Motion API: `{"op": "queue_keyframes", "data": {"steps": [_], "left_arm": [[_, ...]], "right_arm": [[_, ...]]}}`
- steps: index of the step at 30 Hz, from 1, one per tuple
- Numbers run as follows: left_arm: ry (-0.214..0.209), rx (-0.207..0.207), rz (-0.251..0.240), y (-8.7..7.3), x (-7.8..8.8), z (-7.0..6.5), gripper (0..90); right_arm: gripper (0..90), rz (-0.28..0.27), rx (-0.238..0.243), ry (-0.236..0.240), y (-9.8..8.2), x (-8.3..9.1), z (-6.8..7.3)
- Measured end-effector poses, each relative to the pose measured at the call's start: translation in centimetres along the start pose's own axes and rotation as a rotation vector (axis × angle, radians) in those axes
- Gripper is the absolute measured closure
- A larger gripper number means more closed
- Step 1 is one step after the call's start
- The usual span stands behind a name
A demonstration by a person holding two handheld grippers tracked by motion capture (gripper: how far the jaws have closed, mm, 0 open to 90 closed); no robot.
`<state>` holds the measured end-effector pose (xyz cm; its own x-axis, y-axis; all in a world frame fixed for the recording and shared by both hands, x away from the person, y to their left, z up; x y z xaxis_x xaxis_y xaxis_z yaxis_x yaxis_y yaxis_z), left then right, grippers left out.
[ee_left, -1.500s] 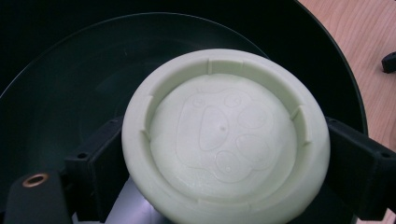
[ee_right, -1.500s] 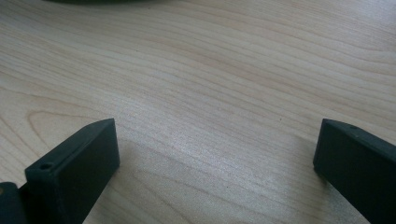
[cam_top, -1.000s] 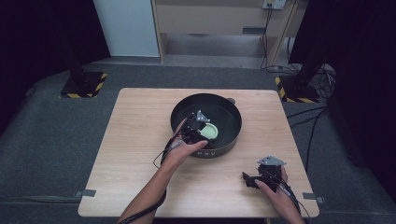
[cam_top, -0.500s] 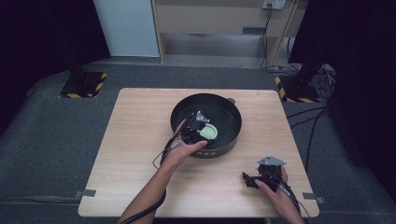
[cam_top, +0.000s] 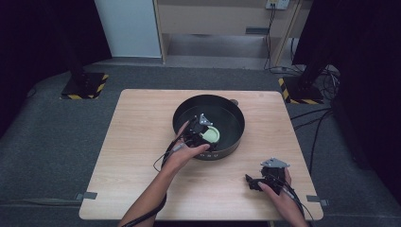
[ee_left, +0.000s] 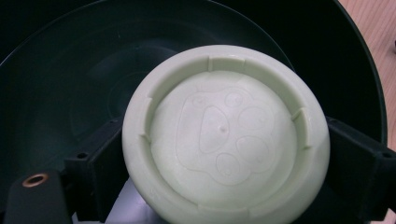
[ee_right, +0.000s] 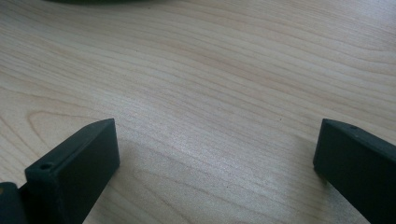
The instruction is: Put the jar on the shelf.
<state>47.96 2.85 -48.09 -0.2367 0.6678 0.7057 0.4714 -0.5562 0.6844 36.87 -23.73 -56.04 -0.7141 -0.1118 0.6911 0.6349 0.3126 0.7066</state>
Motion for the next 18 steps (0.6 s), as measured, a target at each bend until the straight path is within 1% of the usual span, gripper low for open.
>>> {"op": "queue_keyframes", "data": {"steps": [13, 15, 16, 17, 18], "left_arm": [[0.012, 0.005, 0.0, 0.06, -0.1, -0.15, 9.4], [-0.005, 0.014, -0.008, 0.04, -0.09, -0.11, 7.9], [-0.012, 0.015, -0.008, 0.04, -0.07, -0.11, 4.8], [-0.018, 0.015, -0.01, 0.07, -0.04, -0.14, 4.8], [-0.016, 0.01, -0.012, 0.13, 0.08, -0.17, 3.0]], "right_arm": [[0.3, 0.0, 0.0, 0.0, 0.0, 0.0, 0.0], [0.3, 0.0, 0.0, 0.0, 0.0, 0.0, 0.0], [0.3, 0.0, 0.0, 0.0, 0.0, 0.0, 0.0], [0.3, 0.0, 0.0, 0.0, 0.0, 0.0, 0.0], [0.3, 0.0, 0.0, 0.0, 0.0, 0.0, 0.0]]}}
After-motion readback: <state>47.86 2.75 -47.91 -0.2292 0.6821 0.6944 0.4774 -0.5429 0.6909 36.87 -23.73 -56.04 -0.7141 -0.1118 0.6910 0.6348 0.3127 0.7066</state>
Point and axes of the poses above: each handheld gripper's, and its own axes: x roughly backward along the jaws, y roughly out of its top, z roughly to its left, the point moved 3 cm from there along -x, roughly forward along the jaws, and after that the axes turned 13 degrees about -y, right-handed, at the moved point
